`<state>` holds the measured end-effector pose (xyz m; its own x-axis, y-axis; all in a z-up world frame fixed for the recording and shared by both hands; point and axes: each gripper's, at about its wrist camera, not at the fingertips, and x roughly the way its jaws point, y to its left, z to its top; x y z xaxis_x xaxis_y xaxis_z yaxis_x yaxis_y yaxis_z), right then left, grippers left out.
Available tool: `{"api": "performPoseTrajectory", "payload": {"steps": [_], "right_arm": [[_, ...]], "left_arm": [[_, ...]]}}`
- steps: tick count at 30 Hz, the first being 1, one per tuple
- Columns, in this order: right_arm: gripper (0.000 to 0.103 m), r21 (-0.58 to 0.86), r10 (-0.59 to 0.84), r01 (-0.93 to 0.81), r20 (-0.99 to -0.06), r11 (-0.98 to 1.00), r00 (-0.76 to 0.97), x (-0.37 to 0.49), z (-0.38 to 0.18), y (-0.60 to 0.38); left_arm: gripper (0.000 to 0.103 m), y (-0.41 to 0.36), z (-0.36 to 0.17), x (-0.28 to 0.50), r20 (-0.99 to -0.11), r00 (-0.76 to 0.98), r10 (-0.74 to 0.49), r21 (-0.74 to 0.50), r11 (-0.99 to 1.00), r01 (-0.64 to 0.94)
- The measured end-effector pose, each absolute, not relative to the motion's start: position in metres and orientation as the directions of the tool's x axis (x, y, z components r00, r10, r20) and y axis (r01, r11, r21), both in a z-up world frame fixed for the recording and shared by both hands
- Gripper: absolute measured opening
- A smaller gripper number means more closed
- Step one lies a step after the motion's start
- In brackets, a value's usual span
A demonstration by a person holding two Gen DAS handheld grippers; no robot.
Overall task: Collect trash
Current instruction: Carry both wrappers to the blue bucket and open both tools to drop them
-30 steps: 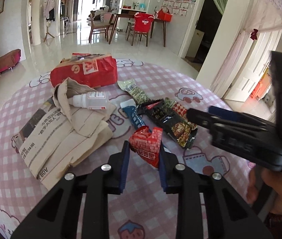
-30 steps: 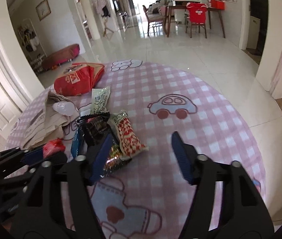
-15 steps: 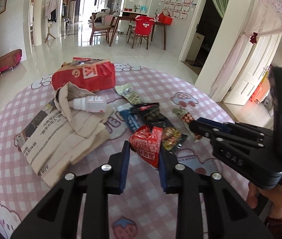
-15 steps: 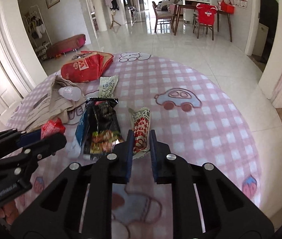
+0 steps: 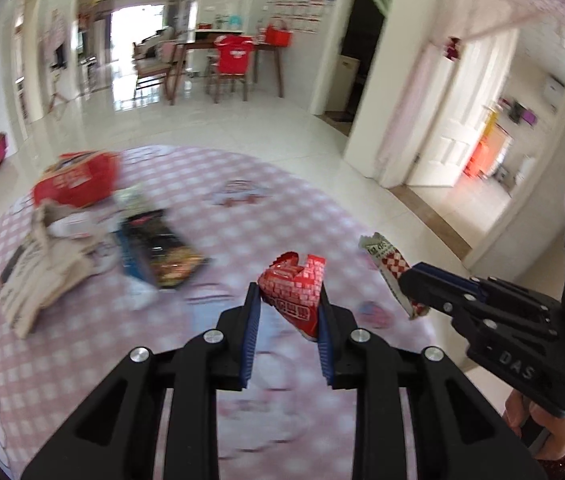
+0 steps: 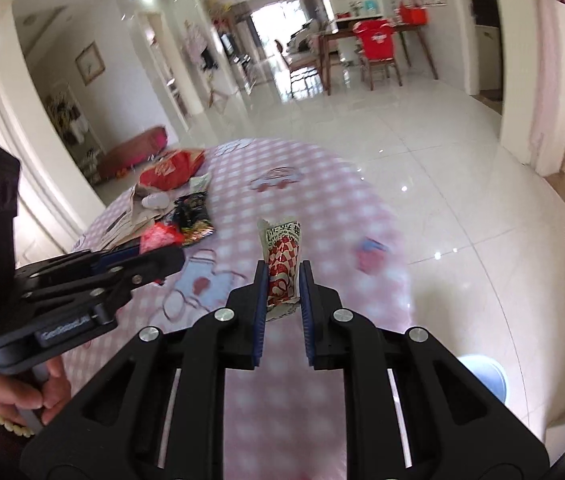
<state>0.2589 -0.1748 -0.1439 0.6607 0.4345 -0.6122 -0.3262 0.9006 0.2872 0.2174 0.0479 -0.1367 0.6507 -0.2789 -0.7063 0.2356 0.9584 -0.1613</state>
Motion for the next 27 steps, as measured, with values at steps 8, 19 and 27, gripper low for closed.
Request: {"api": "performPoseTrajectory", "payload": {"steps": [8, 19, 27], "right_arm": [[0.015, 0.368, 0.354, -0.156, -0.565, 0.917, 0.745, 0.207, -0.147, -0.286], [0.040, 0.342, 0.191, 0.023, -0.579, 0.940, 0.793, 0.184, -0.171, -0.370], [0.054, 0.364, 0.136, 0.128, -0.617, 0.922, 0.775, 0.186, -0.201, -0.401]], "left_arm": [[0.025, -0.064, -0.143, 0.204, -0.726, 0.579, -0.373, -0.137, 0.902, 0.409], [0.025, -0.186, -0.186, 0.208, -0.774, 0.449, -0.447, -0.158, 0.822, 0.547], [0.024, -0.214, -0.215, 0.215, -0.812, 0.401, -0.424, -0.161, 0.823, 0.545]]}}
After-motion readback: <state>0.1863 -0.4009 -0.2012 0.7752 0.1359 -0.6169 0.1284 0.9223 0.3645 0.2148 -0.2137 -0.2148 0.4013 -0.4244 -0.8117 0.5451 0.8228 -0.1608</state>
